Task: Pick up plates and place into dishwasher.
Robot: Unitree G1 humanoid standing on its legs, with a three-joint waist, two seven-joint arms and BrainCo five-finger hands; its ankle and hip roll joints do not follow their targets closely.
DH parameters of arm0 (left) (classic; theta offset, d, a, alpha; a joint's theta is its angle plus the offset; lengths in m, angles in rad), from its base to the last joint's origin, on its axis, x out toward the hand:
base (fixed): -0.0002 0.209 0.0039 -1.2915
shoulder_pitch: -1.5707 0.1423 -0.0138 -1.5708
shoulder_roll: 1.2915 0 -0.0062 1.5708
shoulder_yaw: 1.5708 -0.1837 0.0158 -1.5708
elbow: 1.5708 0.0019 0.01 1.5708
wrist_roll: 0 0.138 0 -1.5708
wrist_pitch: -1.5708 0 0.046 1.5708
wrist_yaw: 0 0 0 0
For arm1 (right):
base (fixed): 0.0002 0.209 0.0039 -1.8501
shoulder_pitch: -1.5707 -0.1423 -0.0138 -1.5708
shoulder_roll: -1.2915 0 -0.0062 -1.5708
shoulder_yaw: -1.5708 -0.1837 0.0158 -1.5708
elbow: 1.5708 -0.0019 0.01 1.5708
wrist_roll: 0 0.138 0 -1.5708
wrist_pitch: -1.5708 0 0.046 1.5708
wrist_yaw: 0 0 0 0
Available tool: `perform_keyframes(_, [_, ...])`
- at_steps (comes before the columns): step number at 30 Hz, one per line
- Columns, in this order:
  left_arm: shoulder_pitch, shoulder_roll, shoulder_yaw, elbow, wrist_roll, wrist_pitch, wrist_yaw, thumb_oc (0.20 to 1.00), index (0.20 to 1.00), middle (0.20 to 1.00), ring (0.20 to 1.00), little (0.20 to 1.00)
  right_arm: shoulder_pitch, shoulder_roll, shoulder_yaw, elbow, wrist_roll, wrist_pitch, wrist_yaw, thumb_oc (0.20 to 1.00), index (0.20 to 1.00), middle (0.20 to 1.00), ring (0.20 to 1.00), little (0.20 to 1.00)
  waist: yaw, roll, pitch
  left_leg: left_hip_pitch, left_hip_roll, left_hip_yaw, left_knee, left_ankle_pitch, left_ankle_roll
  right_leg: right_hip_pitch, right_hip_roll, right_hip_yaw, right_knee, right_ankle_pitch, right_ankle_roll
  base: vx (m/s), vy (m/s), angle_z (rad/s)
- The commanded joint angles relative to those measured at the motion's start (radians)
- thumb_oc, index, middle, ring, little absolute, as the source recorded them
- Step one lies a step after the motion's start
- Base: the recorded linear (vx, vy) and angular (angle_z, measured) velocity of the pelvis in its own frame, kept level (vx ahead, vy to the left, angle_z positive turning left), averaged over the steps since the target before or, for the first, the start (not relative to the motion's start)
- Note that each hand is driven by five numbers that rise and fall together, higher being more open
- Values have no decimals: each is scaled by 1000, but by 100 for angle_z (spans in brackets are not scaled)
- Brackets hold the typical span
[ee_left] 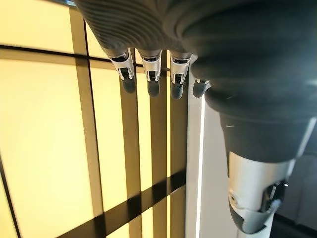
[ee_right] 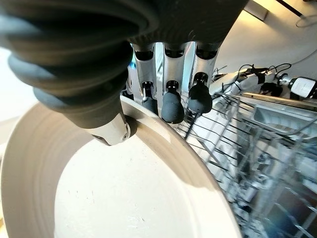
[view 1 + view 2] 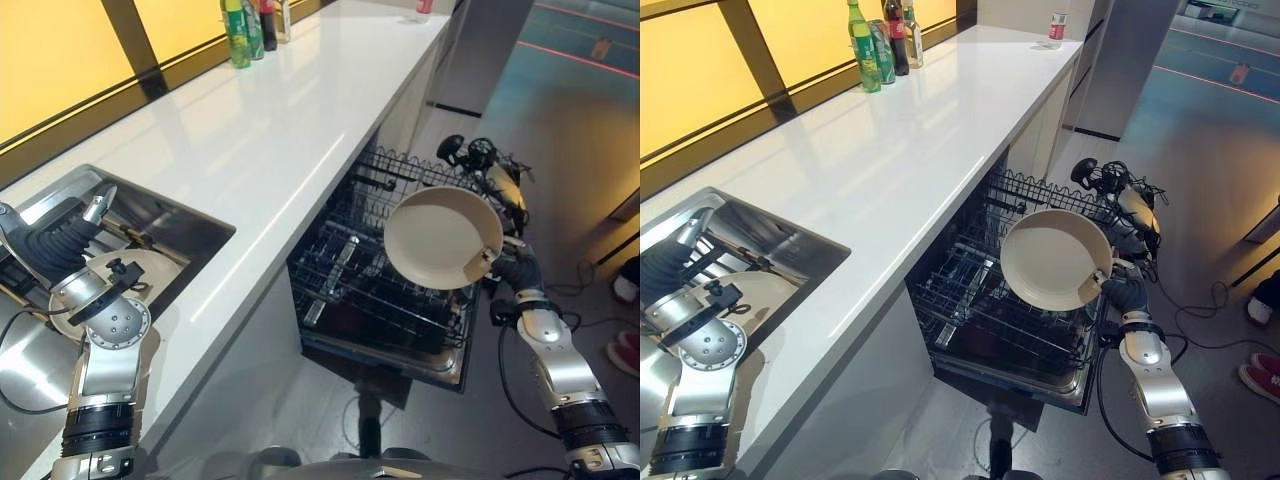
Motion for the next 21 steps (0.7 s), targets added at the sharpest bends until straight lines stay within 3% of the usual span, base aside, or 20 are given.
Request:
perform_keyframes(1, [75,83,53,-17,-30,-28,-5,1000,1000,1000,1000,1000,-79,-65,32,8,-131,-34,-59,200,200,200,200,200,36,-6,-55,-199,-6,-108,-132,234,-32,33,0,11,242,-294,47,31,17,-34])
perform_keyframes(8, [104,90,65,-28,-18,-16,14,1000,1000,1000,1000,1000,-14,-62,42,51,-280,-28,-205,200,200,200,200,200,13,24,-39,-205,-15,-82,-120,229,-25,13,-17,16,277,-305,51,31,86,-19])
perform_keyframes(16, [153,59,52,-60,-12,7,12,1000,1000,1000,1000,1000,40,-49,39,96,-480,-83,-367,200,200,200,200,200,-19,62,-45,-175,-35,-64,-143,223,-22,11,-41,41,266,-296,70,35,109,-9])
perform_keyframes(21, [172,52,45,-81,-10,25,10,1000,1000,1000,1000,1000,51,-53,36,105,-516,-113,-430,200,200,200,200,200,-23,70,-50,-164,-41,-55,-155,223,-22,22,-54,46,244,-286,80,13,41,-17])
